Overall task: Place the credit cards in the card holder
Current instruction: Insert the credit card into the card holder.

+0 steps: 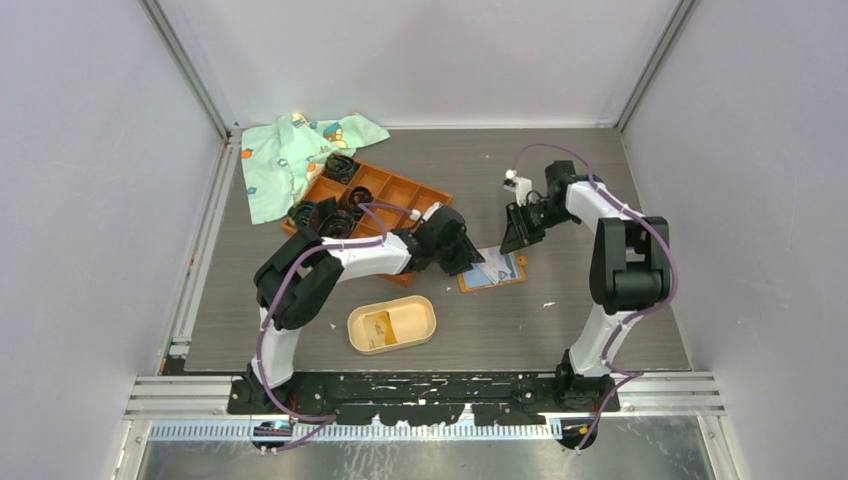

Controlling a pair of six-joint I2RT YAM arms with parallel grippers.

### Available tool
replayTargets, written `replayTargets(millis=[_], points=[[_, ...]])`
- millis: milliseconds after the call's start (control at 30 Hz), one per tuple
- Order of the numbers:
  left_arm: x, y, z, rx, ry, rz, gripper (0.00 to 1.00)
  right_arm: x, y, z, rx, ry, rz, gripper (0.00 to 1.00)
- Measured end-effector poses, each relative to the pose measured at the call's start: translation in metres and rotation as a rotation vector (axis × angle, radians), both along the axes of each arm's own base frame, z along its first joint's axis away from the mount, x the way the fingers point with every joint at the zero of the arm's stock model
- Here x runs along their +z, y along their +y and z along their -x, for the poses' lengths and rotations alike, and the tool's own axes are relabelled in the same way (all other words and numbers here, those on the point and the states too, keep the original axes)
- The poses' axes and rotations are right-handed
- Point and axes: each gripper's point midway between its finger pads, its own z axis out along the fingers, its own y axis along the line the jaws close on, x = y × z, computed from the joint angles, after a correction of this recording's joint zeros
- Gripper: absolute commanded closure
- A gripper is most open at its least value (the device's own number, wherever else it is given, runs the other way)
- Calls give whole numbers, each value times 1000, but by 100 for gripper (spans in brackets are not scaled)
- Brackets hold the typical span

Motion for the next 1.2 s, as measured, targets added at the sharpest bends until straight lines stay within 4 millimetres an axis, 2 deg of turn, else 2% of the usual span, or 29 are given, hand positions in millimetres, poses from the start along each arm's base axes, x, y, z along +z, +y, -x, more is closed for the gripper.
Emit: replayTargets(millis=[167,300,567,1200], points=[[3,-2,-1,-2,7,23,60,-28,8,13,41,123,13,81],[-1,-1,1,0,23,31,59,-38,8,20,50,176,50,82],[-12,-1,4,8,48,36,58,-45,-2,15,25,207,126,82],[-14,-13,1,45,72,138,57,-47,-5,16,-1,290,155,82]])
